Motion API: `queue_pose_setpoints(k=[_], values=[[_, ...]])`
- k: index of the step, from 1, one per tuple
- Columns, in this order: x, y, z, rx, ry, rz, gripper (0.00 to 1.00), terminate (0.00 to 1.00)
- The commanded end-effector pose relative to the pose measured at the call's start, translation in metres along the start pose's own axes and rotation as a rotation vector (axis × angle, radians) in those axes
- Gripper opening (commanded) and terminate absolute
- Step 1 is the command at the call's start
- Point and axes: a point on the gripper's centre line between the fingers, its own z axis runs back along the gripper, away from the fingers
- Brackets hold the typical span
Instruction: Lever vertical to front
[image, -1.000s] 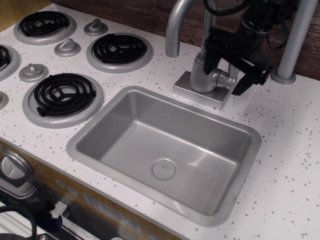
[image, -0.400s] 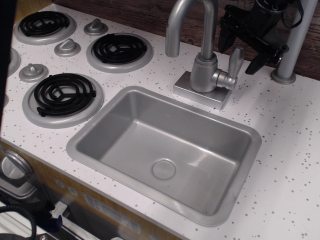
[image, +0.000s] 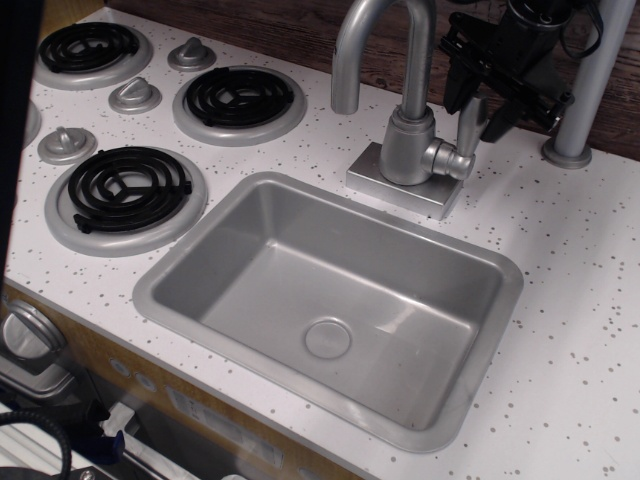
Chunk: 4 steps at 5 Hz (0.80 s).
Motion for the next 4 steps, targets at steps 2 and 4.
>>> queue_pose_setpoints(k=[2,4], values=[[-0.014,0.002,0.017,-0.020,0.031,0.092,0.00,0.00],[-0.037,-0.005,0.001,-0.085,0.042,0.172,0.00,0.00]])
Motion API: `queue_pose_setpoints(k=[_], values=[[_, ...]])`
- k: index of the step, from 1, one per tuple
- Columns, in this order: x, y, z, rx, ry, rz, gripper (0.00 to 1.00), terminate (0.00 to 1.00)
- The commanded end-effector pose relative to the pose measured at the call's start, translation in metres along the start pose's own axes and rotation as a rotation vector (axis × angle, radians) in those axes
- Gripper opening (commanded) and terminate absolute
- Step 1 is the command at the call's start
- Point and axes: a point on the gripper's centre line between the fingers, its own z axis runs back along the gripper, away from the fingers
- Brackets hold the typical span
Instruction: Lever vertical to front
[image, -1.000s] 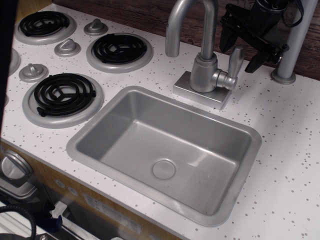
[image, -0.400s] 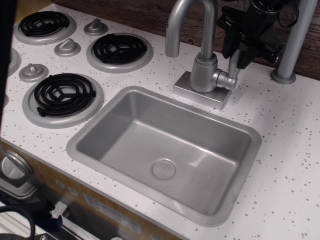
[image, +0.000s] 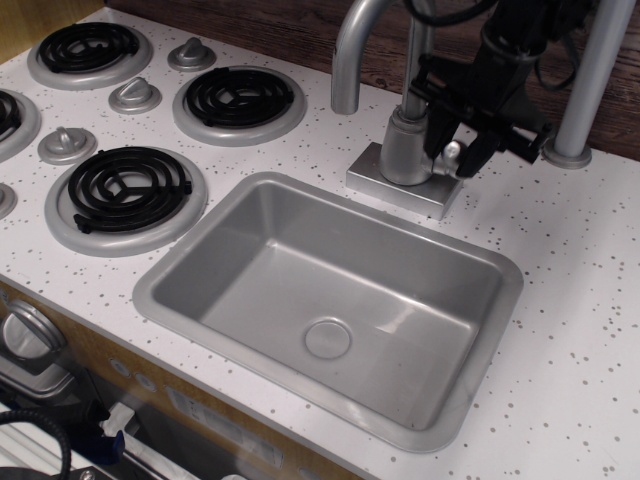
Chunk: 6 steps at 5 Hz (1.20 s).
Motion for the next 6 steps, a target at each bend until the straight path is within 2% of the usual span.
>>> queue_pose_setpoints(k=[1,3,4,6], values=[[0.001,0.008,0.002,-0.061,-0.053,0.036,0.00,0.00],[-0.001,0.007,-0.002,-0.075,-0.054,0.046,0.00,0.00],[-0.001,0.007,0.000,-0.067,-0.055,0.039,1.00,0.00],[-0.011,0.001,0.019,-0.003,0.018,0.075,1.00,0.00]])
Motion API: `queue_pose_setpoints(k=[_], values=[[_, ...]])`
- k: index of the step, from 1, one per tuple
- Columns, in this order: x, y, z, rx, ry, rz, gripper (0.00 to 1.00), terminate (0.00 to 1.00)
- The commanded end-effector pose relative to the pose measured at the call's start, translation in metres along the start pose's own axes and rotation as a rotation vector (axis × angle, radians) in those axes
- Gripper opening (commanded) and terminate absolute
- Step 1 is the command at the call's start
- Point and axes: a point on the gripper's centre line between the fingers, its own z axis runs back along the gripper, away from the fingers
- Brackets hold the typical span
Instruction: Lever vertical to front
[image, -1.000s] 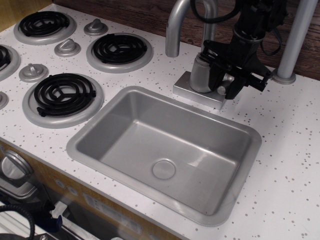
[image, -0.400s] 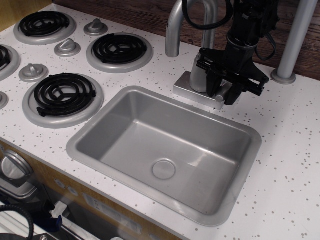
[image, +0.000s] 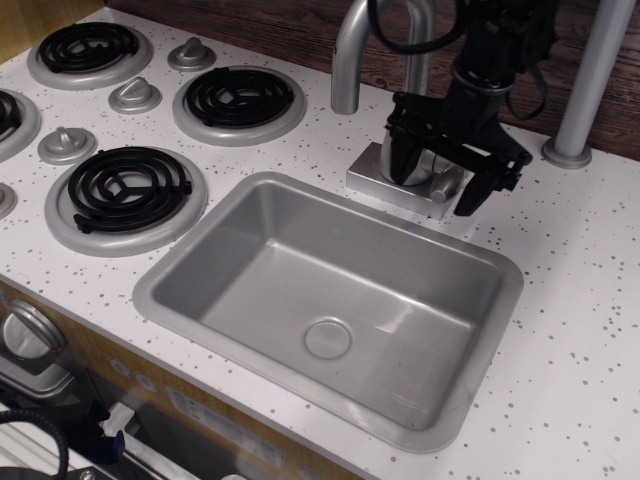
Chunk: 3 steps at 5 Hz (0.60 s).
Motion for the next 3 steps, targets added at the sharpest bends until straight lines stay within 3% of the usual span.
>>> queue_pose_setpoints(k=[1,2,3], values=[[-0.005,-0.002,0.032,0.004,-0.047,0.042,1.00,0.00],[-0.015,-0.004,0.035,0.001,-0.037,0.067,1.00,0.00],[-0.017,-0.006,0.033,0.000,-0.038,0.078,1.00,1.00]])
